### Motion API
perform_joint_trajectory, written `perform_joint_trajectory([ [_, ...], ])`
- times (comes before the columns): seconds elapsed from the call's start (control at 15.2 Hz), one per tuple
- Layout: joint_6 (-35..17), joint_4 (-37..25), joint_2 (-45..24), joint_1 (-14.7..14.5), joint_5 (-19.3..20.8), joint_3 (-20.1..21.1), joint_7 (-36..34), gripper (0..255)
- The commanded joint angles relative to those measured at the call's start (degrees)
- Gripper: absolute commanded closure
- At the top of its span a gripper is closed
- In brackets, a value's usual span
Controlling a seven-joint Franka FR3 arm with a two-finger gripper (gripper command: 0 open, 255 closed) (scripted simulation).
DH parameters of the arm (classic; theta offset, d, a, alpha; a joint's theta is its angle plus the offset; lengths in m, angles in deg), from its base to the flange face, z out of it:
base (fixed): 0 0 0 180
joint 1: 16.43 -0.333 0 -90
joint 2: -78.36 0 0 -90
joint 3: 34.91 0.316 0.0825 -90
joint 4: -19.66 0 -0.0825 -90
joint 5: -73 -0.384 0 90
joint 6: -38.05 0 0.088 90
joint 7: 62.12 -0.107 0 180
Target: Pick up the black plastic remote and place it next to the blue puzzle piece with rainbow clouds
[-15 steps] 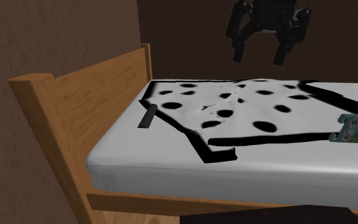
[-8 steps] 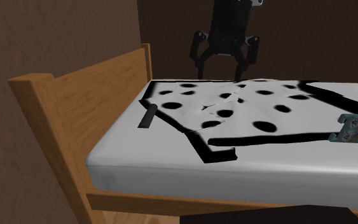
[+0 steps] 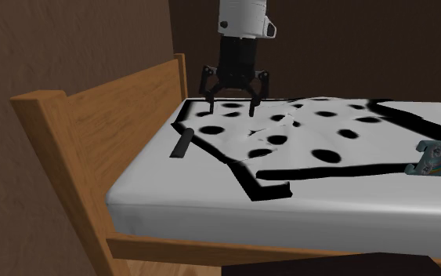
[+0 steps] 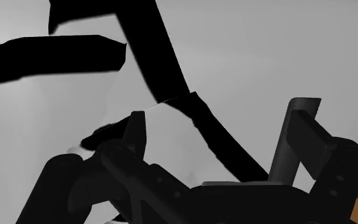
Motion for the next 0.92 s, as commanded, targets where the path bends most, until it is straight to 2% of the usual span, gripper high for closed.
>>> perform_joint_trajectory([
  [0.0,-2.4,-2.2,-4.3,0.1,1.1,1.8,-3.2,0],
  [0.46,-8.5,-12.3,-20.7,-0.9,8.9,5.5,-15.0,0],
  [0.86,-10.2,-24.3,-35.3,-5.0,17.0,4.7,-24.4,0],
])
